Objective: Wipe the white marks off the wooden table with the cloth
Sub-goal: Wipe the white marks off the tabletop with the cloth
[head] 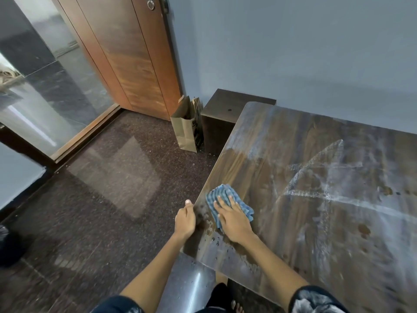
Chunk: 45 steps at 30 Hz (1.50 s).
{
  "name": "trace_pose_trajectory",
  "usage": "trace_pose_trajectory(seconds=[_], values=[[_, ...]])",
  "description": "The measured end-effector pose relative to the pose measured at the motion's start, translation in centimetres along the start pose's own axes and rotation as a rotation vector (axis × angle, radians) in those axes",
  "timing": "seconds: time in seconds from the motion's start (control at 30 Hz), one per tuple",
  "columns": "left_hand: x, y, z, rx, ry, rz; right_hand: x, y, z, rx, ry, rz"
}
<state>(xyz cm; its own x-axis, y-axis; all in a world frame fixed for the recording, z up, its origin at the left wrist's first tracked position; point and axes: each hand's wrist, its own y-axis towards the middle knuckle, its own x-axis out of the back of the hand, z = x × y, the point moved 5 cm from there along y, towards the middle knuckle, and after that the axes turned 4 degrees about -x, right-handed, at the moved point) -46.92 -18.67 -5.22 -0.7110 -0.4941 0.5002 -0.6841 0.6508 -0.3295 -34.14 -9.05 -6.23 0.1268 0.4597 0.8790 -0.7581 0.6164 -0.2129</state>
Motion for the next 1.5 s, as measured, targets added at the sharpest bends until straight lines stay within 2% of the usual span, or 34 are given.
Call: trace_pose_trajectory(seconds=[0.07,0.13,0.3,0.4,0.47,0.57,0.7,0.9,1.03,1.17,1.27,1.37,1.5], values=[[0.1,-0.5,0.5,0.013,0.014,-0.006,-0.8,-2.8,-0.3,0.094,-0.020,0.049],[0.3,-1.0,1.0,0.021,0.025,-0.007,-1.0,-5.0,-1.8,0.092,-0.043,0.051],[0.9,-1.9,1.8,0.040,0.042,0.016,1.8,-6.3,-6.7,-0.215,-0.061,-0.151],[1.1,-2.5,2.1,0.029,0.059,0.016,3.6,-3.8,-7.1,-0.419,0.027,-0.176],[1.2,-2.6,2.0,0.015,0.063,0.016,4.0,-1.5,-5.9,-0.474,0.067,-0.187],[1.2,-2.3,2.4,0.022,0.073,0.027,3.1,1.6,-2.7,-0.418,0.085,-0.181],[1.4,-1.8,2.9,0.059,0.032,0.076,1.0,3.7,1.8,-0.244,0.048,-0.145],[2.1,-0.7,3.9,0.150,-0.078,0.076,-3.9,-1.4,6.4,0.137,0.047,0.001],[2.4,-0.4,4.5,0.216,-0.219,0.099,-4.7,-6.1,2.9,0.067,0.042,-0.016],[2.7,-0.3,4.5,0.240,-0.277,0.167,-1.7,-4.8,-0.9,-0.201,0.090,-0.141],[3.1,-0.4,4.6,0.252,-0.304,0.187,-0.5,-2.0,1.3,-0.353,0.086,-0.202],[3.3,-0.6,4.5,0.274,-0.342,0.177,-1.9,-1.3,5.6,-0.279,0.100,-0.219],[3.4,-0.4,5.2,0.295,-0.303,0.194,-5.4,-4.4,9.6,-0.064,0.119,-0.112]])
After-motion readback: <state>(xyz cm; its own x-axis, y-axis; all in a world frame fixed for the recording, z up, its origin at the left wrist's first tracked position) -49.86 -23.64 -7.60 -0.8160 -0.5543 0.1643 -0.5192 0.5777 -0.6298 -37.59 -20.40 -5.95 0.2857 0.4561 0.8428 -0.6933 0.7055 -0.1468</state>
